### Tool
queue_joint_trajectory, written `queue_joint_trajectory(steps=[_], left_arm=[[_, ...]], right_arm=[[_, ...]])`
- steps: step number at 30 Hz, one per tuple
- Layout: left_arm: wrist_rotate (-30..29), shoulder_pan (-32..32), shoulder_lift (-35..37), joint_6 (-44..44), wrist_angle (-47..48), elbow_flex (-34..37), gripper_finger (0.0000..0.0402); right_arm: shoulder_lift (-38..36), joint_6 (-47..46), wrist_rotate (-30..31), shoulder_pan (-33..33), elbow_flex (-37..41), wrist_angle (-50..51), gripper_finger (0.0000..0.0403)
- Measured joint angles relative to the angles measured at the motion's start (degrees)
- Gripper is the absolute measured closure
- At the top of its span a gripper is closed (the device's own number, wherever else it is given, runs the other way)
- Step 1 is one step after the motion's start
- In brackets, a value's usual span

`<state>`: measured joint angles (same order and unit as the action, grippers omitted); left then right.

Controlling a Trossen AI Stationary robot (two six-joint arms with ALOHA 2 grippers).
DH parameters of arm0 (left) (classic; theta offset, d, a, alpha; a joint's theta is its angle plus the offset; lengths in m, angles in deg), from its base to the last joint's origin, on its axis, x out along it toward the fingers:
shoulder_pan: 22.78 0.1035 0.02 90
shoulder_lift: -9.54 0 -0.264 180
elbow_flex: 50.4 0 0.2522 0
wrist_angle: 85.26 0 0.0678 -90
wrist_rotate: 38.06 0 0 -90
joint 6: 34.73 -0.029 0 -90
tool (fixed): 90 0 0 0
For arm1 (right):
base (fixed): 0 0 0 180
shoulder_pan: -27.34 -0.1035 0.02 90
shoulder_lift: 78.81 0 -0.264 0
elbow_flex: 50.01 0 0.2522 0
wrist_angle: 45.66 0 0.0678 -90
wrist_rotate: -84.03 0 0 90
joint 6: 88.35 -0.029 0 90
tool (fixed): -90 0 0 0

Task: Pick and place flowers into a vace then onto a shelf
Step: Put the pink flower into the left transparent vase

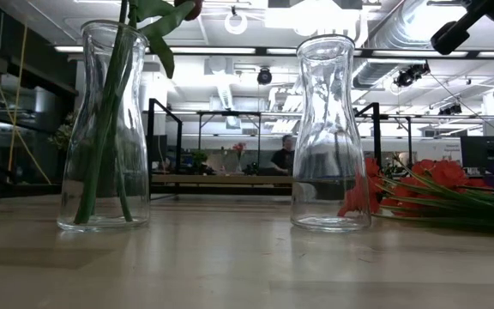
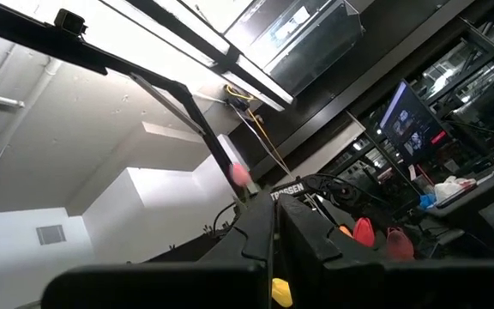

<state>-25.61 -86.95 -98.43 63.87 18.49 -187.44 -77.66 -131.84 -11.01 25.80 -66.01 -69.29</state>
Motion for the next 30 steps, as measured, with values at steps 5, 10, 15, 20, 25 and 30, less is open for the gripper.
queue_joint_trajectory(steps=[5,10,15,20,25,30], left_arm=[[-11.2,-0.1,-1.0,-13.0,0.0,0.0,0.0382],[-12.6,0.0,-2.3,-21.8,0.0,0.1,0.0382],[-12.6,0.5,-4.4,-27.2,0.0,0.1,0.0382],[-12.4,1.0,-6.2,-27.9,0.0,0.1,0.0382],[-12.4,2.1,-7.3,-28.3,0.0,3.0,0.0382],[-12.4,3.5,-7.2,-22.9,0.0,8.9,0.0382]], right_arm=[[0.0,-0.1,-0.6,0.0,0.0,-0.2,0.0391],[0.0,-0.2,-2.3,0.0,0.0,-0.2,0.0391],[0.0,-0.2,-2.1,0.0,0.0,-0.2,0.0391],[0.0,0.0,-1.3,0.0,0.0,-0.1,0.0391],[0.0,-0.1,-0.7,0.0,0.0,0.1,0.0391],[0.0,-0.2,-0.5,0.0,0.0,0.1,0.0391]])
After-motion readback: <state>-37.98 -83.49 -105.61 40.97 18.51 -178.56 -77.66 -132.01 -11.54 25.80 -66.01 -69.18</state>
